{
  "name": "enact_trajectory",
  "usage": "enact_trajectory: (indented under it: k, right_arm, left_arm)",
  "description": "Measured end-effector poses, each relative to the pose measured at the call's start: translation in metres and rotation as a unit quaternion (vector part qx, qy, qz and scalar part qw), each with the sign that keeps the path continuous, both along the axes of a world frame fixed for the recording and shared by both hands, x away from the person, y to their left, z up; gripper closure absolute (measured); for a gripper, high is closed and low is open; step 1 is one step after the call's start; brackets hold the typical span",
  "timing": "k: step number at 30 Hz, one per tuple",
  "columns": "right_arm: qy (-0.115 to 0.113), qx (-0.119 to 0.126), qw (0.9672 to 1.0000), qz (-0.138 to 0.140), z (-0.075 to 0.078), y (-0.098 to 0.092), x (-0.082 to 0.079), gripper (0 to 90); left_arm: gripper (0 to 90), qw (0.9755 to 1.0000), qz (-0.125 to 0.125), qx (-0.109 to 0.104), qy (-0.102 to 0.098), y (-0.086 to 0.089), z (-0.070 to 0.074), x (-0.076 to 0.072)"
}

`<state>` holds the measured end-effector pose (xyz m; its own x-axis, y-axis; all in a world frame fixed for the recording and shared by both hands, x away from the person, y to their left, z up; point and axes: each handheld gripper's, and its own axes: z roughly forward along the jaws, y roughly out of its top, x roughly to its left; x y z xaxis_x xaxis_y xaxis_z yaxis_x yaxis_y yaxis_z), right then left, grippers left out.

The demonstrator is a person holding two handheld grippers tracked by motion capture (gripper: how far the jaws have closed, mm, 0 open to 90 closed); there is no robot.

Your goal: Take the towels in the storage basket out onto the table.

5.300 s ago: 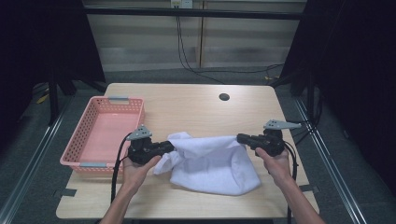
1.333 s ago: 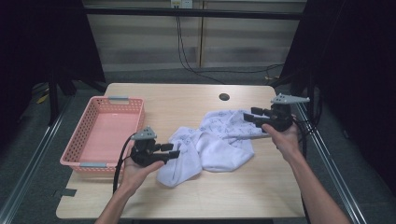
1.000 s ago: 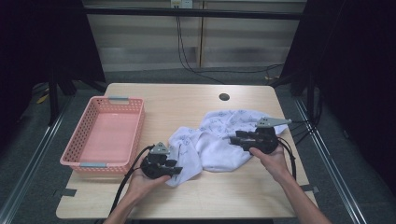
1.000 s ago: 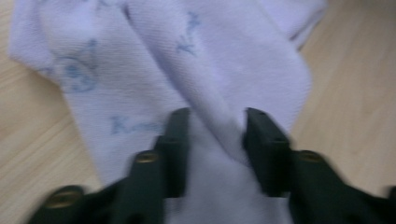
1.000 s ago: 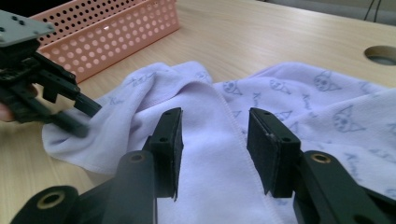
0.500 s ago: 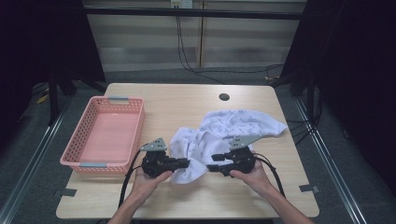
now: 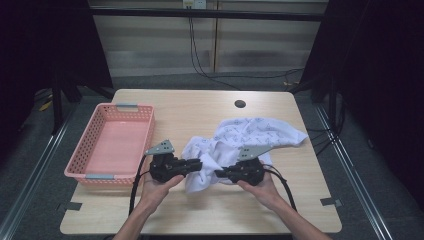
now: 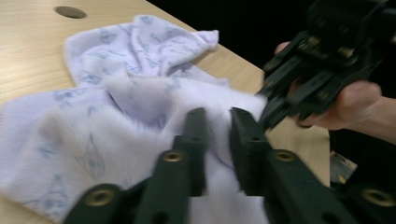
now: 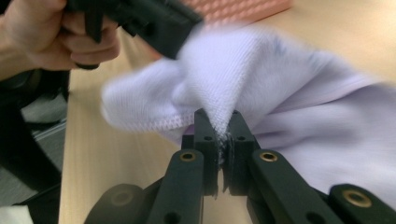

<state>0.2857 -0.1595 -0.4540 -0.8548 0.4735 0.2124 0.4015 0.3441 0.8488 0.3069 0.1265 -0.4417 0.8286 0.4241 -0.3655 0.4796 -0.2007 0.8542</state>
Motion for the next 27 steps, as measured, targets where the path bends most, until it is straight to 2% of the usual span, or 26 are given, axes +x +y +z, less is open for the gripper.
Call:
enact_trajectory:
  k: [2, 3, 4, 7, 8, 9, 11, 12, 14, 15, 16, 19, 20, 22, 23, 25, 26, 27]
  right_arm:
    - [-0.018, 0.0, 0.9994, -0.03, 0.013, -0.017, 0.001, 86.0]
    - [-0.018, 0.0, 0.9994, -0.03, 0.013, -0.017, 0.001, 86.0]
    - [-0.036, 0.007, 0.9972, -0.065, 0.028, -0.042, 0.003, 86.0]
    - [-0.059, -0.004, 0.9931, -0.102, 0.045, -0.071, 0.004, 86.0]
    - [-0.059, -0.004, 0.9931, -0.102, 0.045, -0.071, 0.004, 86.0]
    - [-0.063, -0.005, 0.9919, -0.11, 0.05, -0.079, 0.003, 86.0]
    - [-0.077, -0.024, 0.9859, -0.146, 0.061, -0.105, 0.001, 85.9]
    - [-0.077, -0.024, 0.9859, -0.146, 0.061, -0.105, 0.001, 85.9]
    - [-0.083, -0.027, 0.9804, -0.177, 0.063, -0.124, -0.001, 85.9]
    - [-0.08, -0.033, 0.9772, -0.194, 0.059, -0.139, -0.003, 85.9]
    - [-0.075, -0.043, 0.9766, -0.197, 0.055, -0.144, -0.005, 85.9]
    - [-0.057, -0.063, 0.9769, -0.196, 0.037, -0.151, -0.011, 85.9]
    - [-0.057, -0.063, 0.9769, -0.196, 0.037, -0.151, -0.011, 85.9]
    - [-0.033, -0.054, 0.9783, -0.197, 0.014, -0.155, -0.016, 85.8]
    - [-0.026, -0.058, 0.9785, -0.196, 0.009, -0.154, -0.016, 85.7]
    - [-0.019, -0.068, 0.9792, -0.19, 0.002, -0.153, -0.016, 85.3]
    - [-0.014, -0.065, 0.9797, -0.189, 0.0, -0.152, -0.016, 85.2]
    - [-0.01, -0.059, 0.981, -0.184, -0.002, -0.152, -0.016, 85.1]
  left_arm:
    - [63.4, 1.0, 0.005, 0.001, 0.001, 0.002, 0.001, 0.0]
    - [63.4, 1.0, 0.009, 0.003, 0.0, 0.003, 0.001, 0.0]
    - [59.8, 0.9998, 0.015, 0.014, -0.002, 0.004, 0.001, 0.001]
    - [57.2, 0.9991, 0.02, 0.038, 0.005, -0.002, -0.006, 0.002]
    - [55.7, 0.9991, 0.02, 0.038, 0.005, -0.002, -0.006, 0.002]
    - [55.7, 0.9987, 0.019, 0.046, 0.006, -0.005, -0.009, 0.003]
    - [53.3, 0.9979, 0.02, 0.061, 0.009, -0.009, -0.014, 0.005]
    - [53.2, 0.9979, 0.02, 0.061, 0.009, -0.009, -0.014, 0.005]
    - [52.7, 0.9971, 0.026, 0.069, 0.018, -0.012, -0.019, 0.008]
    - [50.7, 0.9963, 0.024, 0.077, 0.029, -0.018, -0.024, 0.011]
    - [50.6, 0.9963, 0.024, 0.077, 0.029, -0.018, -0.024, 0.011]
    - [46.1, 0.9942, 0.01, 0.102, 0.032, -0.037, -0.036, 0.015]
    - [45.1, 0.9942, 0.01, 0.102, 0.032, -0.037, -0.036, 0.015]
    - [44.7, 0.9936, -0.004, 0.105, 0.041, -0.049, -0.044, 0.017]
    - [44.6, 0.9934, -0.008, 0.108, 0.037, -0.052, -0.045, 0.016]
    - [44.8, 0.9916, -0.025, 0.122, 0.033, -0.062, -0.05, 0.012]
    - [45.5, 0.9916, -0.025, 0.122, 0.033, -0.062, -0.05, 0.012]
    - [53.3, 0.9887, -0.036, 0.143, 0.028, -0.069, -0.054, 0.008]
